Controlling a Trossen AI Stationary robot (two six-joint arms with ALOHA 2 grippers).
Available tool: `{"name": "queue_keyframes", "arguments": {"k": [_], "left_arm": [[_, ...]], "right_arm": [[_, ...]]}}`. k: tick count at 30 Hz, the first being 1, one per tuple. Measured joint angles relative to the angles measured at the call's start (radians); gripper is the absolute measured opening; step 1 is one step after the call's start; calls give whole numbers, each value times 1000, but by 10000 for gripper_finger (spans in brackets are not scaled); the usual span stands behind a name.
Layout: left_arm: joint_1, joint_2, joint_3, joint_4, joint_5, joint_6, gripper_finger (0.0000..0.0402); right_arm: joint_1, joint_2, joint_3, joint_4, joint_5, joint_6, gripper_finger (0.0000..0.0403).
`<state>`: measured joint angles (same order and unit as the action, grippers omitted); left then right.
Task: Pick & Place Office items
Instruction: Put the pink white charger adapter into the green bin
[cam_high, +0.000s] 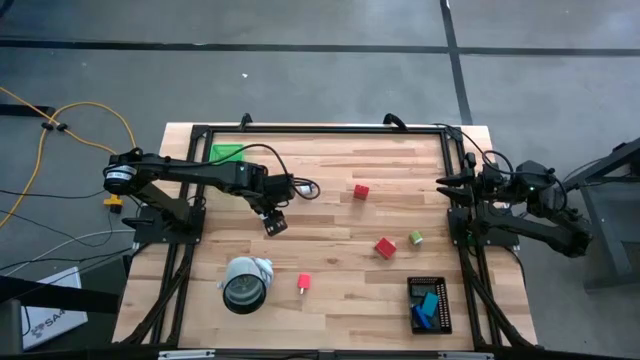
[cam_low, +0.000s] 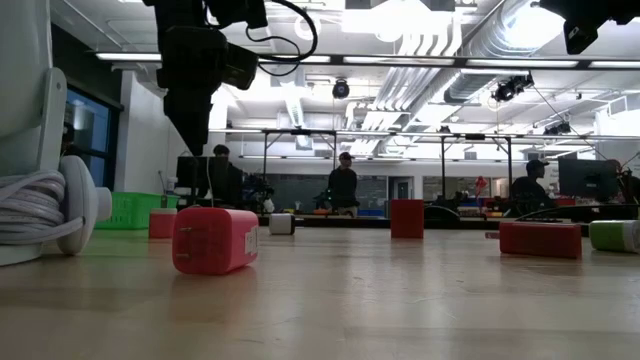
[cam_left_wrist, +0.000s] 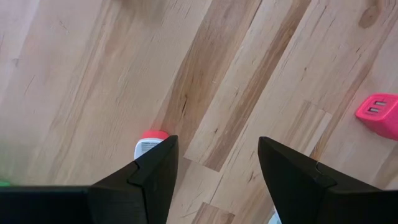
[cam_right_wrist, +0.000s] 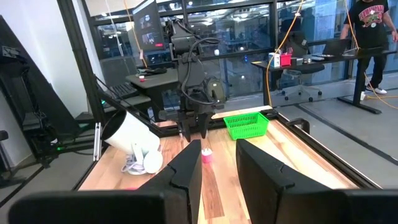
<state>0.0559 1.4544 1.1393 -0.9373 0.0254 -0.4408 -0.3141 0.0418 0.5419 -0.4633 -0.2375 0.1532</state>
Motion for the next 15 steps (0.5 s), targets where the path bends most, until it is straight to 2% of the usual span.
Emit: {"name": "queue_keyframes", "arguments": {"k": [8,15], "left_arm": [[0,0,0,-1,0,-80,214],[0,-11,0,-77,-26,-42,214]], "right_arm": [[0,0,0,0,0,0,87],[0,0,0,0,0,0,87]]}}
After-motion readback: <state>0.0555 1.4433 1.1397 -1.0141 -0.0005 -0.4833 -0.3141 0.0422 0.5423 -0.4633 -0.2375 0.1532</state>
